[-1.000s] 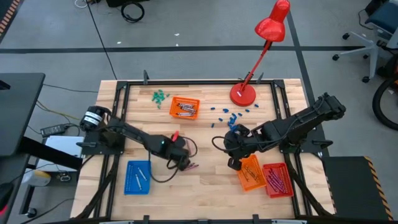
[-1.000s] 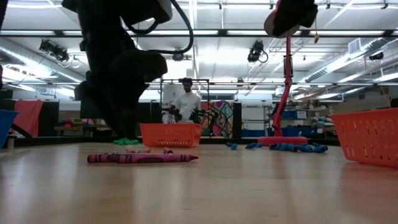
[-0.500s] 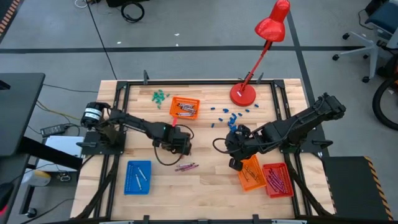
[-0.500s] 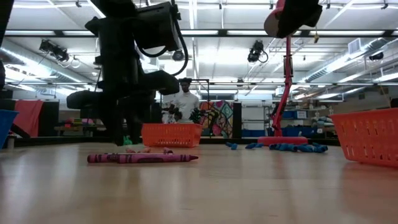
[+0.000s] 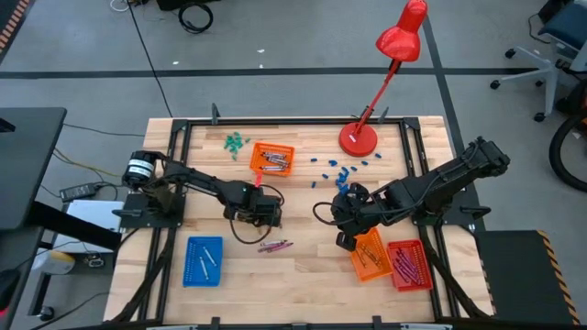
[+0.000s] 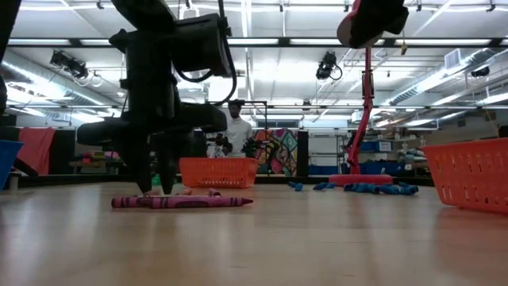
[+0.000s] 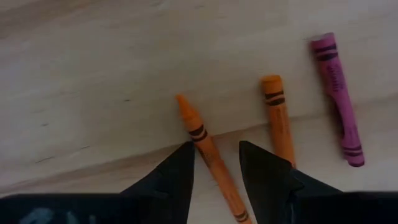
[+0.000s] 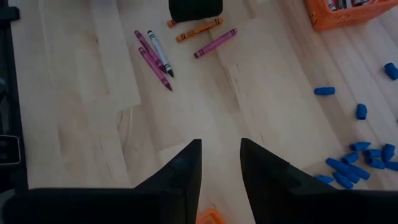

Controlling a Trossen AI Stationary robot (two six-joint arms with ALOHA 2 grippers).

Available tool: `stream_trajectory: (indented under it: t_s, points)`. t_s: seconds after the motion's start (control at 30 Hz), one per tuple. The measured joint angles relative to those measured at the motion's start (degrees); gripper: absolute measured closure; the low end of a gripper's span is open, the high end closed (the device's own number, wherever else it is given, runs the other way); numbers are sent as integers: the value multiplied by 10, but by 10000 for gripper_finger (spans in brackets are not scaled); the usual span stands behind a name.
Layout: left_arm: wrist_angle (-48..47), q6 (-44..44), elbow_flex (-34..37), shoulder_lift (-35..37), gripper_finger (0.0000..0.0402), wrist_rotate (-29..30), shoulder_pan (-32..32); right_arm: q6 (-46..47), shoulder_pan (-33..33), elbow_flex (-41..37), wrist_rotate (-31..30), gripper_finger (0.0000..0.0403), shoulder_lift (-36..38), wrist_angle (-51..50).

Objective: Sort crayons
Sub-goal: Put the orange crayon into the bottom orange bin

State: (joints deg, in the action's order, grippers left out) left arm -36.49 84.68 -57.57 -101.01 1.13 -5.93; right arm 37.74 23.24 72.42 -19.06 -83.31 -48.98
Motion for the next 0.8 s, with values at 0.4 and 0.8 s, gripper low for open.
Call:
stream_trajectory:
  t_s: [0.4,0.8]
  points:
    - [-36,-93,7,0,339,-11,-19,-1,1,0,-4,288,0,1]
    - [-6,-93,13,35,376,-15,-27,-2,1,0,-4,289,0,-8]
